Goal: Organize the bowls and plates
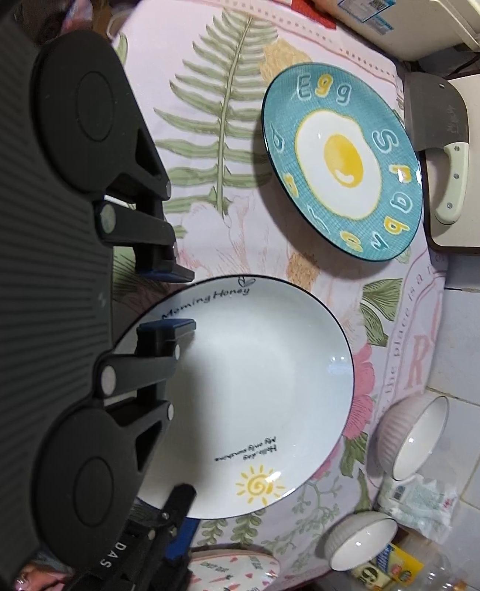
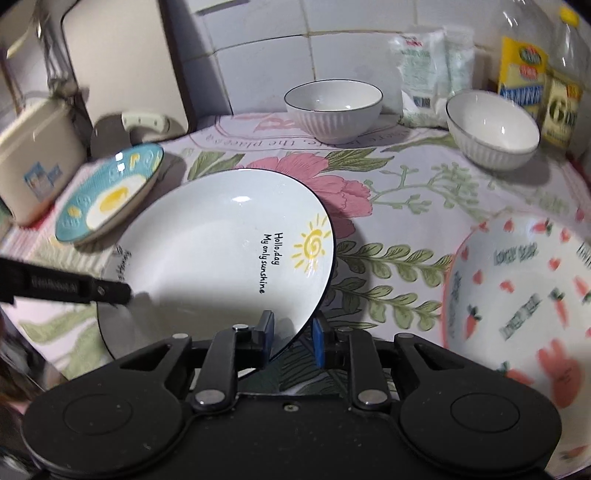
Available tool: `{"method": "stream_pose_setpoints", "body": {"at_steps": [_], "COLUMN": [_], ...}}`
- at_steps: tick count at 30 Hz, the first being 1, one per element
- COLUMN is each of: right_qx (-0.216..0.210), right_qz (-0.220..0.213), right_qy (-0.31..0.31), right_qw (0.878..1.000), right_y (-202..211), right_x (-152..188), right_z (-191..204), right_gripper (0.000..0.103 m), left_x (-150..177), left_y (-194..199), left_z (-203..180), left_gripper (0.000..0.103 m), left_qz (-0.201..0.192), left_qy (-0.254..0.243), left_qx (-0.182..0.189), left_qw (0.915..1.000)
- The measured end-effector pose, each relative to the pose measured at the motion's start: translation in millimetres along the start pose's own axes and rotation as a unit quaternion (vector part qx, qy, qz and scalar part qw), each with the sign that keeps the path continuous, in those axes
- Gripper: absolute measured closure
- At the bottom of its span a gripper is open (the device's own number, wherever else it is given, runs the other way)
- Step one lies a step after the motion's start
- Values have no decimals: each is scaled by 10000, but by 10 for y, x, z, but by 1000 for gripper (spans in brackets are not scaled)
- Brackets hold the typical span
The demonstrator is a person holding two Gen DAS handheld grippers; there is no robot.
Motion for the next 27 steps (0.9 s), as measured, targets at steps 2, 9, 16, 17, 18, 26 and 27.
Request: {"method": "stream_pose_setpoints", "body": {"at_steps": [2,9,16,17,18,26,27], "right_qx": [55,-242,-683,-754,-813,-1195,-1279], "right_qz": [22,45,348,321,284,-23,-78], "right_qy": [94,191,161,198,242,622,617], "right_qw": [9999,9995,9969,9964,9960,9909,9898], "right_y": [85,475,717,757,795,982,997], "right_x": [-23,-202,-459,-512,-569,-1091,-1162], "right_z": [6,154,390,432,478,921,988], "right_gripper": [71,42,31,31,31,31,31], "left_x": [-2,-32,-158,-185,-211,-449,-492], "left_y": [96,568,1106,1174,1231,1510,1535], "left_z": [21,172,367,402,428,779,835], "left_gripper": [82,67,56,55,54,49,47], "left_qz": [76,148,-9,-56,-104,-217,-239], "left_qy": [-71,-15,171,235,281,353,350], "left_qx": [-116,-320,-460,-450,-458,-686,-692], "left_qw": [9999,9994,9988,9987,9985,9968,9967]}}
Point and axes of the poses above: each gripper's, at about its wrist camera, not at the fingertips, and y roughly against the way its jaws point, z to its left, x to its underside, the point moved 9 cm from there along -y, roughly the way its jaws point, and after that the axes turned 3 degrees about -x, right-handed, at the moved point
